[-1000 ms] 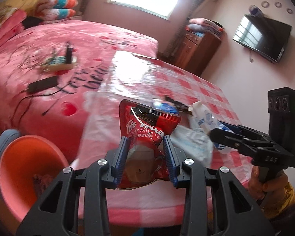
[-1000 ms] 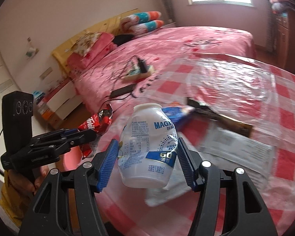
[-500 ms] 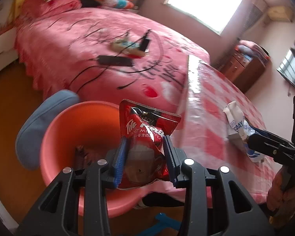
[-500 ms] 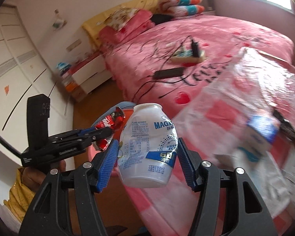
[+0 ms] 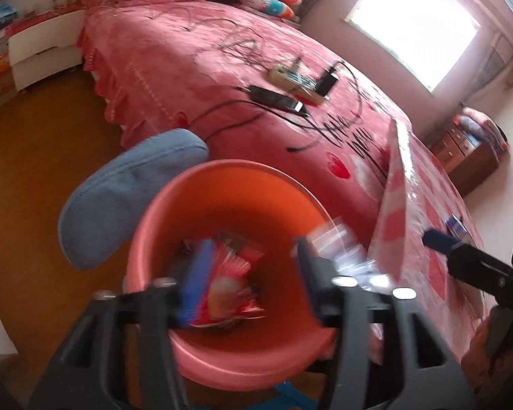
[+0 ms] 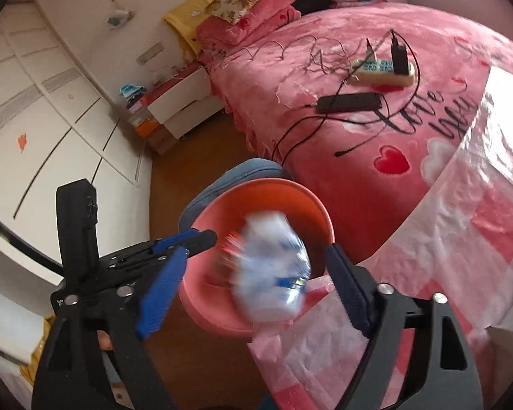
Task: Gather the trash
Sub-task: 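Carry both items over the orange bucket and open both grippers, then move both grippers back over the remaining trash on the table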
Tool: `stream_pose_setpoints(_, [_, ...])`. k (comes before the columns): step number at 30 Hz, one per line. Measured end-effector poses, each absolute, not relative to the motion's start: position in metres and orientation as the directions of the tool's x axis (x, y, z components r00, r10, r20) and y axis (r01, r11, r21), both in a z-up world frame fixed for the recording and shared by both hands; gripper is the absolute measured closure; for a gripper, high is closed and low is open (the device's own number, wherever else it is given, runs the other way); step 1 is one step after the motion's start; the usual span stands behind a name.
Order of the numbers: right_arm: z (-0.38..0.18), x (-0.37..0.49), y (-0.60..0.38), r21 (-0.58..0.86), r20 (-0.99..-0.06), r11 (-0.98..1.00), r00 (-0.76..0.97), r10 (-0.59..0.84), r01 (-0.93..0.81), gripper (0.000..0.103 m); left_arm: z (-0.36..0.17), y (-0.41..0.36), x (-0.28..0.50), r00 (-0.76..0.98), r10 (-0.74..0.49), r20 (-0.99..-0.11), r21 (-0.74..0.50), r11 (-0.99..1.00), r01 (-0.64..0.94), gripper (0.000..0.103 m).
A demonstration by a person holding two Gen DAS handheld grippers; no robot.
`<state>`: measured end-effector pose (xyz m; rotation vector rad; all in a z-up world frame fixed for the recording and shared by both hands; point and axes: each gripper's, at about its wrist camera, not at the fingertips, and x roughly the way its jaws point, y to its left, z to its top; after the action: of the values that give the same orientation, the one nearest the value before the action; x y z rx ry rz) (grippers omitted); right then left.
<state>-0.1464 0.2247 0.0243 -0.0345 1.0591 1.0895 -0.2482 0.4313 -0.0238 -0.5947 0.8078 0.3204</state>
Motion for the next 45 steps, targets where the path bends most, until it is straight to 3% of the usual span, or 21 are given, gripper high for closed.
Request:
stream_pose_setpoints(15, [0.04, -0.15, 0.157, 0.4, -0.689, 0.624, 0.228, 0.688, -0.671, 0.014, -0.015, 0.413, -0.24, 0.66, 0.073, -0.747, -0.344, 0.808, -0.479, 0.023])
stream_pose_setpoints(20, [0.038, -0.148, 0.138, 0.397, -0.696, 0.66, 0.259, 0.67, -0.638, 0.01, -0.009, 0.396, -0.233, 0.669, 0.038, -0.742, -0.358, 0.822, -0.443, 0.021])
stream_pose_setpoints(45, [0.054, -0.15, 0.051, 0.295, -0.659, 0.774, 0.467, 0.59, -0.56, 0.01, 0.02, 0.302, -0.198, 0.671, -0.075, -0.737, -0.346, 0.896, -0.28, 0.02])
